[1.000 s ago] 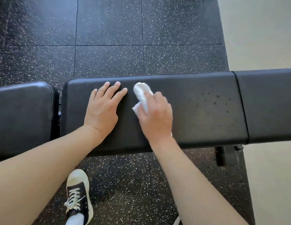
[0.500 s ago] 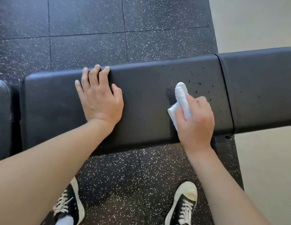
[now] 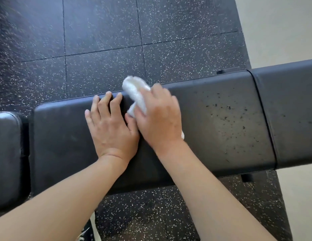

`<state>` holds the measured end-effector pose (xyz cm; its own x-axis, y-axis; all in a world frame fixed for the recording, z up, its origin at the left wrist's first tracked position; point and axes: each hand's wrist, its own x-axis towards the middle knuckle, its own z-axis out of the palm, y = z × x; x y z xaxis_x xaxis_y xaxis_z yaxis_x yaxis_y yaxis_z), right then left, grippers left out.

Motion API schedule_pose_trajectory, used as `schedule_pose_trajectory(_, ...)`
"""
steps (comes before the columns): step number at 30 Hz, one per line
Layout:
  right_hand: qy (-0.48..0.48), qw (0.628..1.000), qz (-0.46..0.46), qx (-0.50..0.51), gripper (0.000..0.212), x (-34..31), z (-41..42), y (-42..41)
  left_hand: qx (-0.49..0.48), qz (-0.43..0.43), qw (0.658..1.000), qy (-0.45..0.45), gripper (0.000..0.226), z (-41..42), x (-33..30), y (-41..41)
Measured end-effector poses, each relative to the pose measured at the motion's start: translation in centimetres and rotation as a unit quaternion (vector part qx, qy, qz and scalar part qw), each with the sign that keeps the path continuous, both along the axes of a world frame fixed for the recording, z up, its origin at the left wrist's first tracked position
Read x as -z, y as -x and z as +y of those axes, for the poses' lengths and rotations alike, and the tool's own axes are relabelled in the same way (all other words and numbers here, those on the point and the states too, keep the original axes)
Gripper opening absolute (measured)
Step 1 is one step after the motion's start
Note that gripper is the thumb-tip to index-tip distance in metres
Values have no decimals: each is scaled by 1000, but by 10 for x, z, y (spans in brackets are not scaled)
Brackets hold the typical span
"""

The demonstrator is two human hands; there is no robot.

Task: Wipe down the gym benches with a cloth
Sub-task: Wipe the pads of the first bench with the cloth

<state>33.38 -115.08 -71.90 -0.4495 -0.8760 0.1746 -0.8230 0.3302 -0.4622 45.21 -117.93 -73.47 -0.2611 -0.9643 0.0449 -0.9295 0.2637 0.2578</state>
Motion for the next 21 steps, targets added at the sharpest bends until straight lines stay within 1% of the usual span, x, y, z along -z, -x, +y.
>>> schedule_pose_trajectory(3,22,997,8,-77,37,5,45,10,-1,-1,1000,2,60,1,0,-1)
schedule_pose_trajectory(5,42,996,38,-68,37,10,69,37,2,-3,1000,5,60,1,0,-1)
schedule_pose_trajectory(7,57,997,47,-10,33,13,78,71,2,-6,1000,5,59,0,-1,0)
schedule_pose_trajectory(10,28,992,25,121,21,15,61,108,3,-8,1000,-1,60,-1,-2,0)
schedule_pose_trajectory(12,-4,982,16,187,22,15,37,116,2,-11,1000,-7,61,0,-4,0)
schedule_pose_trajectory(14,-45,976,28,211,28,14,11,109,2,-14,1000,-6,61,0,-4,0)
schedule_pose_trajectory(15,-58,976,38,206,30,14,0,99,3,-14,1000,-6,61,0,-4,0)
schedule_pose_trajectory(17,-50,986,43,156,29,10,-19,68,5,-16,1000,-5,61,0,-2,0)
schedule_pose_trajectory(19,-14,997,24,73,25,5,-27,30,6,-16,1000,-4,61,0,-1,0)
schedule_pose_trajectory(21,10,1000,9,-13,24,4,-23,3,3,-13,1000,-3,59,-1,-2,1)
